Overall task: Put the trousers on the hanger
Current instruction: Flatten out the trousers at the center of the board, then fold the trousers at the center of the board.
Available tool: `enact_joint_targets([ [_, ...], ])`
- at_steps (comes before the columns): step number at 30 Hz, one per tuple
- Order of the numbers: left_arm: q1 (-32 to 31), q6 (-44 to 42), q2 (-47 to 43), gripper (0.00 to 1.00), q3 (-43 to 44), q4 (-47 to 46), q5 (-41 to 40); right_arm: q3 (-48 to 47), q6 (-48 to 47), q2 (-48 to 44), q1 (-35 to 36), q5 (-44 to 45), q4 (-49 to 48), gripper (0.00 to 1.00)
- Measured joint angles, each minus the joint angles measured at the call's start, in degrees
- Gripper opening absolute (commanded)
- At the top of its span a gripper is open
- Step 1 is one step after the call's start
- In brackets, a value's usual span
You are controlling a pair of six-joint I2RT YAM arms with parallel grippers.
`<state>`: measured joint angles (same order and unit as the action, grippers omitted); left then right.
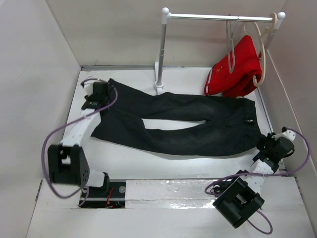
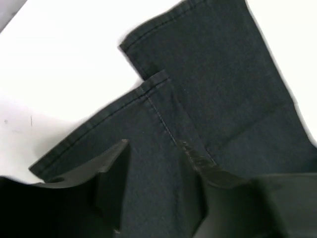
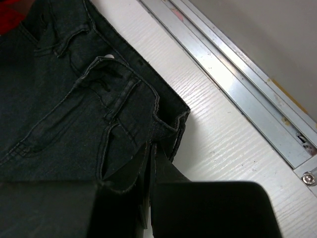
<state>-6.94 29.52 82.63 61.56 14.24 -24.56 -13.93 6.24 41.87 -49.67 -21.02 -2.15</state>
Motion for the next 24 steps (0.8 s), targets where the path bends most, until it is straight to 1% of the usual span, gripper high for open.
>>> enact_joint_targets([
  [2, 2.4, 2.3, -6.7, 0.3, -5.8, -1.3, 2.2, 0.5, 0.0, 0.0, 0.0, -0.5, -0.2, 0.0],
  [5, 8.1, 5.2, -13.4, 0.28, -12.7, -1.2, 5.5, 1.6, 0.3, -0.9, 0.3, -1.7, -0.9, 0.0],
  [8, 15.4, 7.3, -14.2, 0.3, -17.3, -1.2, 10.2, 2.4, 0.9, -2.9, 0.7, -3.4, -1.4, 0.0],
  [11, 21.4, 8.8, -12.8, 0.38, -21.8, -1.2, 15.1, 2.5, 0.9, -4.1, 1.4, -4.9, -1.7, 0.0],
  [12, 22.6, 9.2, -12.1, 0.39, -23.0, -0.9, 16.3, 2.4, 0.7, -4.2, 1.4, -5.2, -1.8, 0.0],
  [14, 23.2, 10.2, -10.3, 0.42, -24.5, -0.8, 18.5, 2.4, 0.0, -4.0, 1.7, -5.7, -1.7, 0.0],
  [20, 23.1, 13.1, -8.5, 0.43, -27.5, -3.1, 22.0, 2.4, -0.5, -0.6, 1.7, -8.2, -3.3, 0.0],
  [22, 23.1, 13.9, -8.6, 0.41, -28.2, -4.7, 22.4, 2.4, -0.5, 0.3, 1.7, -8.9, -3.9, 0.0],
  [24, 23.1, 14.6, -8.4, 0.33, -28.3, -5.7, 22.5, 2.4, -0.5, 0.6, 1.7, -9.5, -4.3, 0.0],
])
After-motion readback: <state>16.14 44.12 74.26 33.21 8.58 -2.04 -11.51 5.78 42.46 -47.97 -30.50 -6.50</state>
